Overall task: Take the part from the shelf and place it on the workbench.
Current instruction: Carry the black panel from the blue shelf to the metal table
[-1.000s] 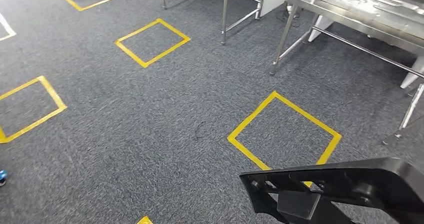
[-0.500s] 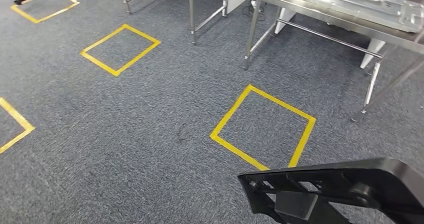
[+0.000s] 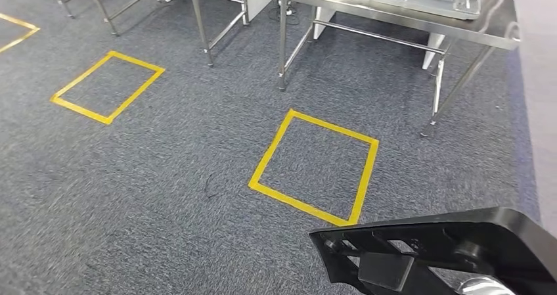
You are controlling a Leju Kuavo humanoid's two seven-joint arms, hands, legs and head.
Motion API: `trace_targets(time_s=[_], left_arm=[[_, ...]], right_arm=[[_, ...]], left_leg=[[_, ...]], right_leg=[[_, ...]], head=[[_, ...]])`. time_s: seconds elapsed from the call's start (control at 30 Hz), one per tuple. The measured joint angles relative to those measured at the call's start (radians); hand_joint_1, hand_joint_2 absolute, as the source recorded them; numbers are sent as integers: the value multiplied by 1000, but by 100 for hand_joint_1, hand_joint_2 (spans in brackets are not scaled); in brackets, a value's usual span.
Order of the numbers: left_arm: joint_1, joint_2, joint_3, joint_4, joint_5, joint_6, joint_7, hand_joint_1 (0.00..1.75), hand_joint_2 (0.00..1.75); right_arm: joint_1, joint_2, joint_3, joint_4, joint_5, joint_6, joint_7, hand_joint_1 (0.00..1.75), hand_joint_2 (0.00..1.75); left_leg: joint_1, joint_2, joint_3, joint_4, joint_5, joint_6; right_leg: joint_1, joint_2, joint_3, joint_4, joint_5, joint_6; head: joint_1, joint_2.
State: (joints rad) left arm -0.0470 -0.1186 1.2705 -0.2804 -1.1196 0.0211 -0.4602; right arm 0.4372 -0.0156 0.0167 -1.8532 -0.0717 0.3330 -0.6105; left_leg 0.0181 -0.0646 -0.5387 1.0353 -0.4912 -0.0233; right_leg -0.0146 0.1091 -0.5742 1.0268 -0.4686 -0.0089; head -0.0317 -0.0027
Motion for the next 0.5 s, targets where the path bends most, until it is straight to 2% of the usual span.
trace_targets(time_s=[0.03,0.07,0.1,0.13,0.17,0.23,0.27,0.3,0.33,0.37,0.43,0.47,0.5], left_arm=[[0,0,0,0,0,0,0,0,175],[-2,0,0,0,0,0,1,0,175],[-3,0,0,0,0,0,1,0,175],[-5,-1,0,0,-1,0,1,0,175],[-6,-1,0,0,-1,-2,0,0,175],[-4,-1,1,0,-2,-7,-3,0,175],[-2,-1,3,0,-2,-10,-5,0,175],[1,-1,4,0,-2,-13,-7,0,175],[3,-1,5,0,-2,-15,-8,0,175],[4,-1,5,0,-3,-16,-9,0,175],[4,-1,6,0,-3,-17,-10,0,175],[2,-1,6,0,-4,-17,-10,0,175],[1,-1,6,0,-5,-18,-10,0,175]], right_arm=[[0,0,1,0,-2,-1,2,175,175],[0,0,2,0,-3,-5,4,175,175],[1,0,3,0,-2,-13,6,175,175],[1,0,4,0,2,-27,8,175,175],[0,1,5,0,10,-43,9,175,175],[-3,2,11,0,33,-82,11,175,175],[-3,2,15,0,41,-95,12,175,175],[-2,3,19,0,48,-106,14,175,175],[-1,3,23,0,50,-111,14,175,175],[0,3,26,0,52,-115,14,175,175],[0,3,32,0,54,-124,14,175,175],[-1,3,34,0,54,-129,13,175,175],[-1,3,37,-1,55,-132,11,175,175]], left_leg=[[-2,-2,3,-7,-5,8],[-4,7,4,-10,-5,16],[-4,18,7,-14,-2,25],[-3,27,10,-19,0,33],[-2,36,12,-25,2,42],[-2,53,13,-30,-1,51],[-4,60,13,-30,-4,53],[-5,67,14,-30,-9,52],[-6,73,17,-29,-14,51],[-6,77,23,-29,-18,49],[-7,84,40,-30,-29,44],[-8,86,46,-30,-35,40],[-9,88,51,-30,-41,35]], right_leg=[[0,10,-5,2,0,6],[-3,21,-8,0,2,13],[-5,20,-10,2,2,18],[-5,3,-16,13,-5,22],[-4,-23,-30,42,-23,25],[-3,-83,-86,153,-80,30],[-5,-96,-119,216,-104,32],[-7,-102,-143,259,-112,34],[-8,-105,-150,270,-102,34],[-8,-106,-136,242,-74,33],[-5,-112,-69,113,-9,23],[-1,-116,-38,55,6,16],[3,-119,-19,20,7,10]], head=[[0,0],[0,0],[0,0],[0,0],[0,0],[0,0],[0,0],[0,0],[0,0],[0,0],[0,0],[0,0],[0,0]])
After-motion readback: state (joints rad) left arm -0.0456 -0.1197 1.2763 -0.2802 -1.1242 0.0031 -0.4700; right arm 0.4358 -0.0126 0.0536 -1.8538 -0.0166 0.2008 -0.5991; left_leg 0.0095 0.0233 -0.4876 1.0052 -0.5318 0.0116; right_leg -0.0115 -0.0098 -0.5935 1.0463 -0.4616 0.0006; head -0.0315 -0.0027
